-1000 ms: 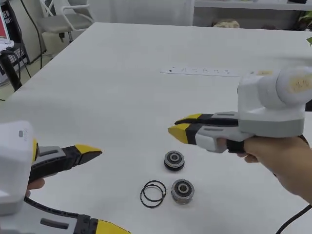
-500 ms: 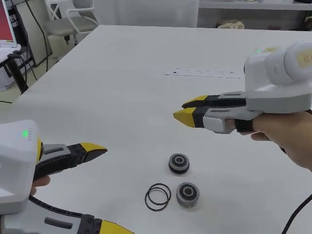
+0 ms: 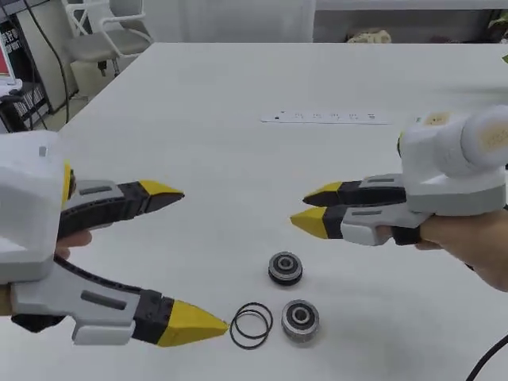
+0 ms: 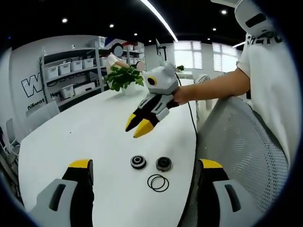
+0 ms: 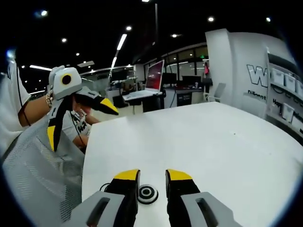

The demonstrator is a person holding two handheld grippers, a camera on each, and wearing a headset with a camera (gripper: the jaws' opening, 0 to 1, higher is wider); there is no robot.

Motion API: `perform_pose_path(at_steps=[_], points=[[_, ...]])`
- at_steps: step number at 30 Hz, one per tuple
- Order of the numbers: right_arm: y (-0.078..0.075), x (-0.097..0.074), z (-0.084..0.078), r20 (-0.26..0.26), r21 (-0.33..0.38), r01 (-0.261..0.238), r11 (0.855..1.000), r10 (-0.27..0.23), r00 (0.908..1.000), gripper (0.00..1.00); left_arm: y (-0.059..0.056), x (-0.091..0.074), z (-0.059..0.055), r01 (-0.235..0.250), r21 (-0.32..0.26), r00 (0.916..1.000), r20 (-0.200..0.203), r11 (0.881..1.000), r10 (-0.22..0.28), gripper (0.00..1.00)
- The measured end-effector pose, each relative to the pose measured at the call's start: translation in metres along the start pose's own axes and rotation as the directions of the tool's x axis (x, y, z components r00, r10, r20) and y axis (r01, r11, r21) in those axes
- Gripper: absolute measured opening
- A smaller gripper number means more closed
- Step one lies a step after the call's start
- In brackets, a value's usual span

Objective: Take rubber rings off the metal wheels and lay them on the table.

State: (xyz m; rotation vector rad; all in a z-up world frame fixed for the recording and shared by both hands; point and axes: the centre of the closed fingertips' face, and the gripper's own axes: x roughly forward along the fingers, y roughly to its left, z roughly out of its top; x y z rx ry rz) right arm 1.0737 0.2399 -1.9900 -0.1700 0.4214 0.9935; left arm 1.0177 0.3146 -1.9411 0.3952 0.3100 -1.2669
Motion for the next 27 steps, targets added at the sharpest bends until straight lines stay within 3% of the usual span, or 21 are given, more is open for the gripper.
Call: perform_pose_path(at_steps=[7, 13, 23, 27], points=[[0.0, 0.004, -0.028, -0.086, -0.029, -0.013, 1.0, 0.01, 0.9963, 0.18, 0.009, 0.02, 0.023, 0.038, 0.065, 0.9989, 0.026, 0.997, -0.04, 0.86], [0.002, 0.007, -0.05, -0.147, -0.043, -0.038, 0.998, 0.031, 0.9886, 0.18, 0.022, 0.038, 0.038, 0.037, 0.097, 0.9968, 0.067, 0.995, -0.043, 0.74], [0.002, 0.007, -0.066, -0.201, -0.045, -0.046, 0.998, 0.036, 0.9788, 0.19, 0.037, 0.077, 0.035, 0.015, 0.1, 0.9953, 0.094, 0.995, -0.024, 0.59], [0.0, 0.006, -0.068, -0.202, -0.037, -0.038, 0.999, 0.029, 0.9789, 0.19, 0.037, 0.095, 0.026, 0.033, 0.05, 0.9959, 0.082, 0.998, -0.037, 0.5]])
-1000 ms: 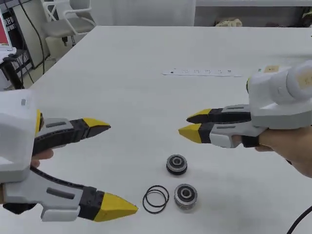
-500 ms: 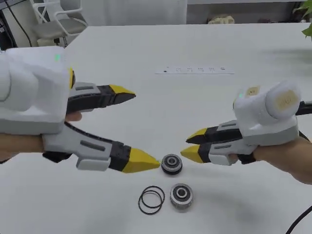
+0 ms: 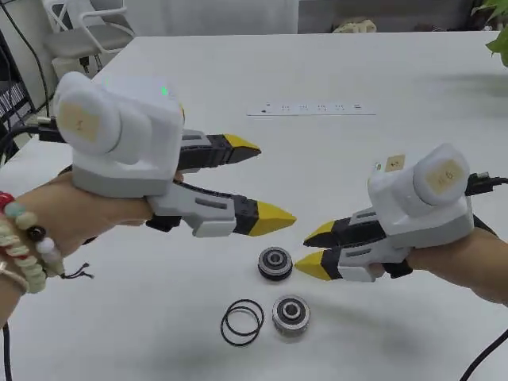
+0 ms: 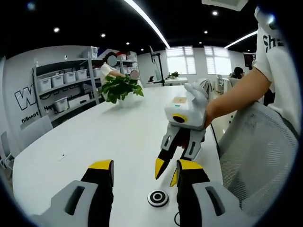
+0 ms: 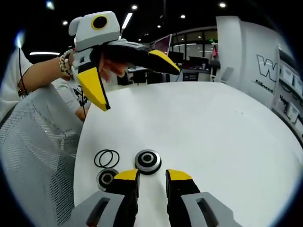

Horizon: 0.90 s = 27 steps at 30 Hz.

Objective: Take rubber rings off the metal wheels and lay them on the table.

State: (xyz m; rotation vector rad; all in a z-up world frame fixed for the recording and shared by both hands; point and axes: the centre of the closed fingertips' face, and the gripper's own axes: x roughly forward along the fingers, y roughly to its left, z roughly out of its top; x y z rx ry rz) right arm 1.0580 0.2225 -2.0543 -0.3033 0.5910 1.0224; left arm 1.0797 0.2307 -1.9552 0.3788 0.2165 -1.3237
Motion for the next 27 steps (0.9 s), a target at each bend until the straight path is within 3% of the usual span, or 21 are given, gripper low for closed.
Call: perform_pose_path(at_steps=[2, 7, 10, 14, 20, 27], points=[[0.0, 0.0, -0.002, -0.005, 0.001, 0.001, 1.0, -0.001, 1.0, 0.19, -0.001, 0.005, -0.007, 0.001, -0.005, 1.0, -0.008, 1.0, -0.001, 0.46], [-0.001, -0.001, -0.002, -0.004, 0.006, 0.006, 1.0, -0.006, 1.0, 0.19, 0.0, 0.012, -0.044, -0.059, -0.043, 0.9968, -0.056, 0.997, 0.056, 0.36], [-0.001, 0.0, -0.005, -0.006, 0.025, 0.001, 1.0, -0.001, 1.0, 0.19, -0.008, 0.013, -0.066, -0.031, -0.063, 0.9928, -0.117, 0.998, 0.023, 0.29], [0.003, 0.003, -0.011, -0.026, 0.035, -0.013, 0.999, 0.014, 0.9996, 0.19, -0.016, 0.015, -0.072, -0.015, -0.064, 0.9912, -0.132, 0.998, 0.006, 0.26], [0.009, 0.007, -0.016, -0.046, 0.031, -0.03, 0.999, 0.031, 0.9984, 0.19, -0.021, 0.02, -0.093, 0.008, -0.07, 0.9833, -0.181, 0.998, -0.021, 0.21], [0.01, 0.008, -0.017, -0.048, 0.034, -0.033, 0.999, 0.034, 0.9982, 0.19, -0.02, 0.025, -0.092, 0.004, -0.104, 0.9852, -0.17, 0.995, -0.022, 0.12]])
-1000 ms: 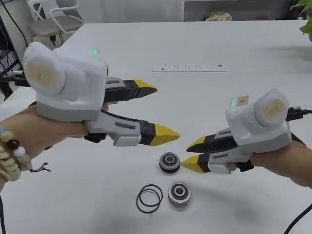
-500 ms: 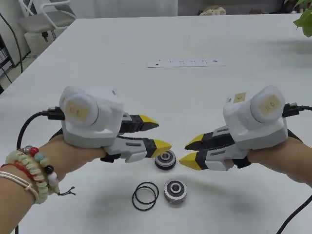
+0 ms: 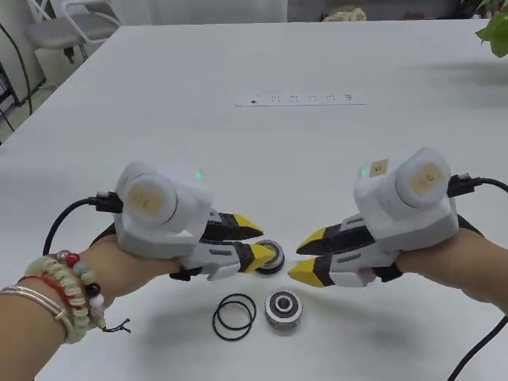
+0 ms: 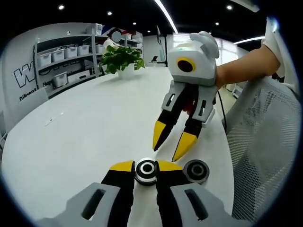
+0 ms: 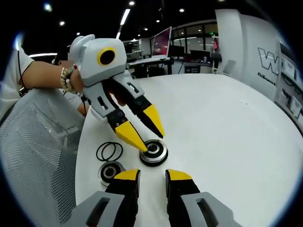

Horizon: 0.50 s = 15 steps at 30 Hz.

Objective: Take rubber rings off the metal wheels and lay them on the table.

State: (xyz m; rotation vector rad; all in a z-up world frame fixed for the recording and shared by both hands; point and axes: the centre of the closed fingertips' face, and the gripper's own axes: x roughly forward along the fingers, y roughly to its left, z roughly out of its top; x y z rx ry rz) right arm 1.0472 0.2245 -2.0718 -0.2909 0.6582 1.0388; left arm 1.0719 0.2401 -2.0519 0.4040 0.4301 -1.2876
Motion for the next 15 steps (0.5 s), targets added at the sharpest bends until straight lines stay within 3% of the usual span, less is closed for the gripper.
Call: perform_pose_path(at_steps=[6, 8, 9, 15], points=[[0.0, 0.0008, -0.001, -0.007, 0.001, 0.004, 1.0, -0.004, 1.0, 0.19, -0.0023, 0.0036, -0.0044, 0.011, 0.0, 0.9998, -0.017, 1.0, -0.011, 0.1], [0.0001, 0.0011, -0.002, -0.012, 0.002, 0.004, 1.0, -0.004, 0.9999, 0.19, -0.0025, 0.0046, -0.0088, 0.008, 0.011, 0.9991, -0.042, 1.0, -0.007, 0.1], [0.0005, 0.0011, -0.0019, -0.011, 0.003, 0.002, 1.0, -0.002, 0.9999, 0.19, -0.0033, 0.0045, -0.0067, 0.01, 0.01, 0.9996, -0.028, 1.0, -0.009, 0.09], [0.0008, 0.0021, -0.0008, -0.007, 0.011, 0.001, 1.0, -0.001, 1.0, 0.18, -0.0022, 0.005, -0.0085, 0.008, 0.0, 0.9996, -0.028, 1.0, -0.008, 0.08]])
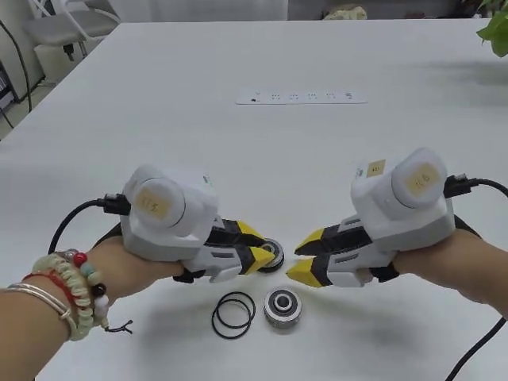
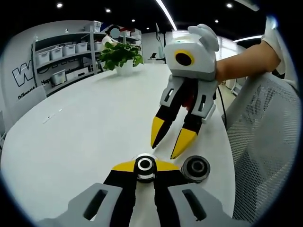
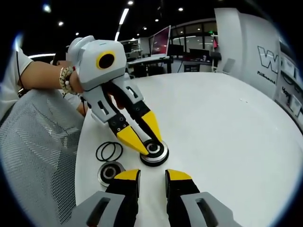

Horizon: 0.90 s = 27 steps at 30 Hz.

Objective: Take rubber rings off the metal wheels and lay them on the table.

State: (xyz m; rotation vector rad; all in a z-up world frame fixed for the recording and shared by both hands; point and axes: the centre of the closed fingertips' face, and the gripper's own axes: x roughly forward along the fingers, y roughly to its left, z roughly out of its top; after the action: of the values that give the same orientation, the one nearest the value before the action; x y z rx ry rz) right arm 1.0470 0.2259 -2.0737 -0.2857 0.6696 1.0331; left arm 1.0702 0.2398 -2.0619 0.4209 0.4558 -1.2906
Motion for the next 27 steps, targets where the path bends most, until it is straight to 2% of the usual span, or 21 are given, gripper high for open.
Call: perform_pose_path(at_steps=[6, 15, 23, 27], points=[[-0.003, 0.005, -0.003, -0.011, -0.001, 0.029, 1.0, -0.029, 0.9995, 0.18, -0.001, 0.0, 0.0, -0.001, -0.011, 0.9999, 0.011, 1.0, 0.001, 0.08], [-0.001, 0.012, 0.0, 0.003, 0.014, 0.025, 1.0, -0.025, 0.9997, 0.23, -0.009, 0.002, 0.002, 0.034, 0.012, 0.9993, 0.016, 0.999, -0.034, 0.08], [0.001, 0.013, 0.002, 0.023, 0.044, 0.013, 0.999, -0.014, 0.9996, 0.23, -0.009, 0.002, 0.003, 0.033, 0.006, 0.9992, 0.021, 0.999, -0.033, 0.08], [0.0, 0.012, 0.005, 0.036, 0.035, 0.014, 0.999, -0.015, 0.9992, 0.2, -0.009, 0.002, 0.002, 0.031, 0.001, 0.9992, 0.025, 1.0, -0.031, 0.08]])
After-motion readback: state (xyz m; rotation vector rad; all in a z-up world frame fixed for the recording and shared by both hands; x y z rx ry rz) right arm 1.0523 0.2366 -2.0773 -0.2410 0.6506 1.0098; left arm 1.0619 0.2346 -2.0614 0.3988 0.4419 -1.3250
